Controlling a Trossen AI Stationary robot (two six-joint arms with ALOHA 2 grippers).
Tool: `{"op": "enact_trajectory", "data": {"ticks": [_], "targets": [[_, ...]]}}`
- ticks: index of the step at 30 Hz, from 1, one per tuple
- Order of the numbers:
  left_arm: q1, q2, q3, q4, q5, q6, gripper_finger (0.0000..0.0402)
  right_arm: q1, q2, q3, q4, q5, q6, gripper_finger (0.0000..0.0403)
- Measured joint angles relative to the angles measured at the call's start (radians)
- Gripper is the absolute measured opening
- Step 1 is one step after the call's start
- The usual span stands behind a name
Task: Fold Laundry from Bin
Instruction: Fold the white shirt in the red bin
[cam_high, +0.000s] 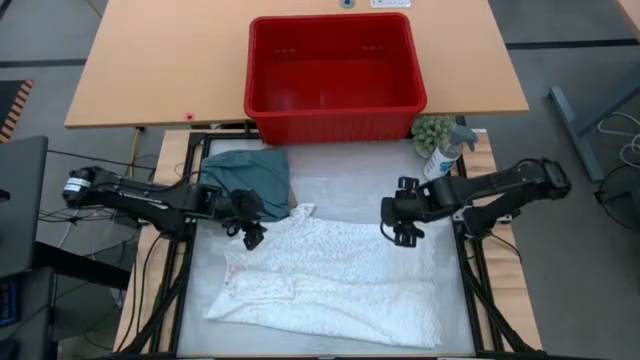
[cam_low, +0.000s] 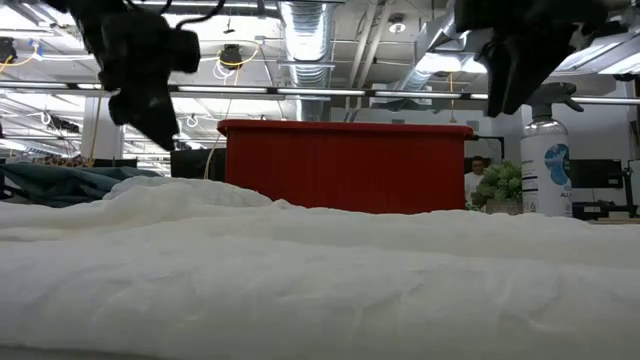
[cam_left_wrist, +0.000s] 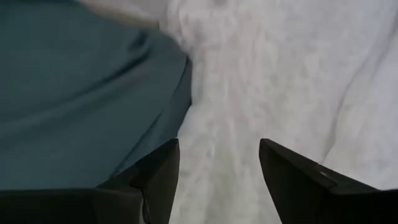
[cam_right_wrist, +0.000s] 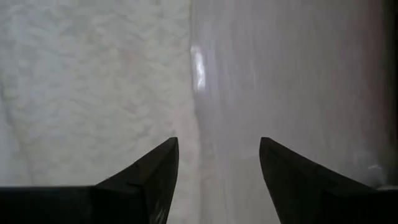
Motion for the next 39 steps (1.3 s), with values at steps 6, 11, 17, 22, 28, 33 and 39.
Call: {"op": "enact_trajectory", "data": {"ticks": [6, 11, 17, 22, 28, 33, 39], "targets": [[0.028, 0.007, -0.084, 0.032, 0.061, 0.011, 0.021, -0.074, -0.001, -0.12, 0.105, -0.06, -0.09, 0.0249], [0.028, 0.006, -0.103, 0.035, 0.003, 0.026, 0.021, -0.11, 0.0, -0.214, 0.209, -0.081, -0.102, 0.0249], [0.035, 0.006, -0.104, 0.043, -0.007, 0.06, 0.021, -0.135, -0.001, -0.323, 0.294, -0.178, -0.12, 0.0249], [0.051, 0.006, -0.105, 0.099, 0.039, 0.088, 0.0206, -0.146, -0.001, -0.373, 0.311, -0.204, -0.121, 0.0248], [0.071, 0.037, -0.14, 0.227, 0.102, 0.088, 0.0164, -0.176, 0.0, -0.372, 0.329, -0.217, -0.14, 0.0233], [0.071, 0.091, -0.155, 0.236, 0.067, 0.07, 0.015, -0.21, 0.0, -0.372, 0.336, -0.218, -0.158, 0.0226], [0.07, 0.126, -0.155, 0.244, 0.066, 0.073, 0.0149, -0.236, 0.044, -0.372, 0.358, -0.239, -0.193, 0.0221]]}}
